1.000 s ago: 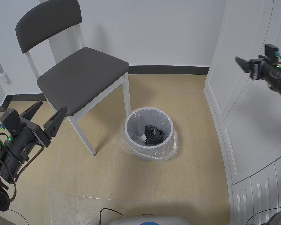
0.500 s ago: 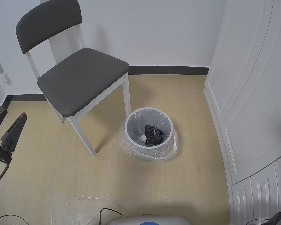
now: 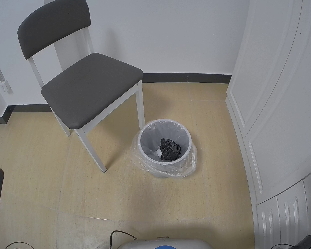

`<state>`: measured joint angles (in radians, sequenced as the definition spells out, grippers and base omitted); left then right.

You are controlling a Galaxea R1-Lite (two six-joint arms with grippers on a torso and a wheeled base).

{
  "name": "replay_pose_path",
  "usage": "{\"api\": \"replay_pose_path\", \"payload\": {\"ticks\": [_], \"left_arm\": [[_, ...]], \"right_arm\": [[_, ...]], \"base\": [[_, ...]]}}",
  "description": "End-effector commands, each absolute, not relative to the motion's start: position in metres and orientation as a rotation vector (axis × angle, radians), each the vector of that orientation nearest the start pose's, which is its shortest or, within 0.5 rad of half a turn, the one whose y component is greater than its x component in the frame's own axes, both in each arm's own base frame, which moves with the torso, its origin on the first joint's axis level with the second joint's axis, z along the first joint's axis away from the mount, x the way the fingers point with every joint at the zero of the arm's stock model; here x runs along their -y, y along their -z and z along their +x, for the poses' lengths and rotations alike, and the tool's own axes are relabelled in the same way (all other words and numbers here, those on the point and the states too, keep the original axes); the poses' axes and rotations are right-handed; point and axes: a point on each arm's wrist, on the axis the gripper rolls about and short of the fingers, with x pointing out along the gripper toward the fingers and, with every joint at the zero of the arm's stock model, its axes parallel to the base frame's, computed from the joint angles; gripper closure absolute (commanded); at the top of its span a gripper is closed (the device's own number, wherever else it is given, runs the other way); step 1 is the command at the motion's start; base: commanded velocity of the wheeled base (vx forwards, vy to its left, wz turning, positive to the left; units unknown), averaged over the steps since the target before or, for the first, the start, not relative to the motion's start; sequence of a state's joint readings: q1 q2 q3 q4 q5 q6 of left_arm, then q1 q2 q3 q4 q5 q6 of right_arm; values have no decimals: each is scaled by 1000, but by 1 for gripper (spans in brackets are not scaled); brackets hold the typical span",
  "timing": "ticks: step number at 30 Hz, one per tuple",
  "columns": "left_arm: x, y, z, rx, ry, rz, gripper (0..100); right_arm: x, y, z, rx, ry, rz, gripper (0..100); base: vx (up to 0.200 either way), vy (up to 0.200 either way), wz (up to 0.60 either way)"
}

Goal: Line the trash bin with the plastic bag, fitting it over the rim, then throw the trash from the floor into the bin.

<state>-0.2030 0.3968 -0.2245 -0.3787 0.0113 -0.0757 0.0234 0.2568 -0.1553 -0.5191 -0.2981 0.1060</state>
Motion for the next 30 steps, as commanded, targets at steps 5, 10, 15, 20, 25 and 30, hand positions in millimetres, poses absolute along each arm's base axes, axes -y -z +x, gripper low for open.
{"api": "replay_pose_path", "payload": {"ticks": [5, 10, 15, 20, 25, 30], "left_arm": [[-2, -165, -27, 321, 80, -93, 0], [-1, -146, -28, 309, 63, -88, 0], [-1, -113, -22, 252, 43, -88, 0], [0, -96, -25, 200, 32, -104, 0], [0, -86, -23, 106, 28, -94, 0], [-2, -81, -23, 60, -81, -108, 0]], "right_arm": [[6, -119, -33, 457, 236, 192, 0], [6, -117, -33, 439, 238, 193, 0], [6, -110, -30, 359, 261, 184, 0], [7, -105, -28, 315, 289, 178, 0], [7, -99, -27, 252, 289, 163, 0], [7, -87, -24, 125, 296, 127, 0]], "base": [[0, 0, 0], [0, 0, 0], [0, 0, 0], [0, 0, 0], [0, 0, 0], [0, 0, 0]]}}
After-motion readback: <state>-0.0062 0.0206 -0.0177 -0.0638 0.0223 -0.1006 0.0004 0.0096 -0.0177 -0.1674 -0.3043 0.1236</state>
